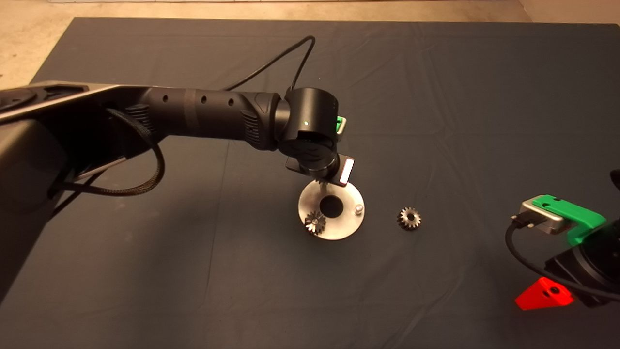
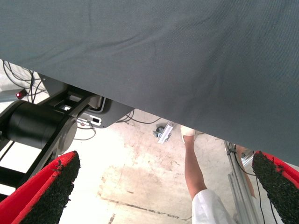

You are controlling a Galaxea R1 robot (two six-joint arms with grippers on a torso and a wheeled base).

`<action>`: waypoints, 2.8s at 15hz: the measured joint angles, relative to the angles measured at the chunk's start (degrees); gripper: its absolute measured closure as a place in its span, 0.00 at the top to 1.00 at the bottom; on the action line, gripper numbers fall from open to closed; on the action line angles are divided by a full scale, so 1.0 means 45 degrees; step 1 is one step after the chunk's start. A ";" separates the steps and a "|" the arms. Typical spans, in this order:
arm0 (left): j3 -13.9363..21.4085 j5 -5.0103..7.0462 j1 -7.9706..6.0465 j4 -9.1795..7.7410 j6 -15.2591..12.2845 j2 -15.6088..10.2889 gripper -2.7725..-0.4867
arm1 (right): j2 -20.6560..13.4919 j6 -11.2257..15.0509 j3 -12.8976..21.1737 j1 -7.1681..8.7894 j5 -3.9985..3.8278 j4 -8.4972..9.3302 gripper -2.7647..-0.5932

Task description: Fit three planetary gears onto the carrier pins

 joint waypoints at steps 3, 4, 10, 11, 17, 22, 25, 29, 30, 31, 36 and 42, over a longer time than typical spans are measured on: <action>0.0000 0.0000 0.0000 0.0000 0.0000 0.0000 0.17 | 0.0000 0.0000 0.0000 -0.0001 0.0000 0.0000 0.99; 0.0000 0.0000 0.0000 0.0000 0.0000 0.0000 0.17 | 0.0000 0.0000 0.0000 -0.0002 0.0000 0.0000 0.99; 0.0005 -0.0005 0.0000 0.0000 0.0000 0.0000 0.17 | 0.0000 0.0000 0.0000 -0.0002 0.0000 0.0000 0.99; 0.0005 -0.0005 0.0000 0.0000 0.0000 0.0000 0.17 | 0.0000 0.0000 0.0000 -0.0002 0.0000 0.0000 0.99; 0.0005 0.0000 0.0011 0.0000 0.0000 -0.0003 0.17 | 0.0000 0.0000 0.0000 -0.0002 0.0000 0.0000 0.99; 0.0011 0.0000 0.0038 -0.0014 0.0003 -0.0092 0.17 | -0.0005 0.0000 0.0000 -0.0002 -0.0002 0.0000 0.99; 0.0011 -0.0005 0.0068 -0.0011 0.0002 -0.0106 0.17 | -0.0005 0.0000 0.0000 -0.0002 0.0000 0.0000 0.99; 0.0244 -0.0015 0.0184 -0.0019 0.0000 -0.0106 0.17 | -0.0035 0.0000 0.0000 0.0002 -0.0004 0.0000 0.99; 0.0252 -0.0011 0.0203 -0.0014 0.0000 -0.0104 0.17 | -0.0035 0.0000 0.0000 -0.0001 0.0000 0.0000 0.99; 0.0252 -0.0006 0.0238 -0.0014 0.0000 -0.0106 0.17 | -0.0035 0.0000 0.0000 0.0004 -0.0005 0.0000 0.99; 0.0249 -0.0011 0.0244 -0.0014 0.0005 -0.0106 0.17 | -0.0035 0.0000 0.0000 0.0004 0.0000 0.0000 0.99; 0.0165 -0.0016 0.0238 -0.0014 0.0214 -0.0106 0.17 | -0.0035 0.0000 0.0000 -0.0002 0.0000 0.0000 0.99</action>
